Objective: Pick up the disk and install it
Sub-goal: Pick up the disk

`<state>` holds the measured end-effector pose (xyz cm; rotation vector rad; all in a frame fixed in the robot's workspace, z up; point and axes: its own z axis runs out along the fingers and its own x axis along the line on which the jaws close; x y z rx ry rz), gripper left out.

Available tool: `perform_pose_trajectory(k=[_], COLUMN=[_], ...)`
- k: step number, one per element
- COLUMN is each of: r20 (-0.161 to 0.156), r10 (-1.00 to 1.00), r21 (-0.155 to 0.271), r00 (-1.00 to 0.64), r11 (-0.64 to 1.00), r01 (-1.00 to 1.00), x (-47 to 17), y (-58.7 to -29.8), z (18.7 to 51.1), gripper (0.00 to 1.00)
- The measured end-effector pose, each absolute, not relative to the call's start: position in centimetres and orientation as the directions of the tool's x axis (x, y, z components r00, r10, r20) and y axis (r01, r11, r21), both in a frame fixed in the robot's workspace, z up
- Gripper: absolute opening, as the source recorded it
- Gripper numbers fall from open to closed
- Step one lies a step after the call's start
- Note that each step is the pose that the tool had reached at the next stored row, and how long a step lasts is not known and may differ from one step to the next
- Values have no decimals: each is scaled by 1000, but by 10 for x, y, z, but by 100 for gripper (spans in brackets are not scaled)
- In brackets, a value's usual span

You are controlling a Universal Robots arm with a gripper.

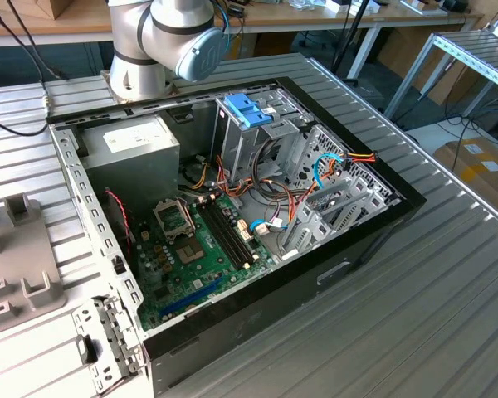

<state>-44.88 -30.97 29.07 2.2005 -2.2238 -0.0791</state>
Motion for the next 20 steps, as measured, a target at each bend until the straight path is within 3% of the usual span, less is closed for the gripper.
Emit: perform_pose_trajectory(k=[20], r20=[-29], r10=[-1000], r21=[44], r00=[-11], r11=[10], r01=[-999], x=[-449], y=[-310], z=[296], gripper=[37])
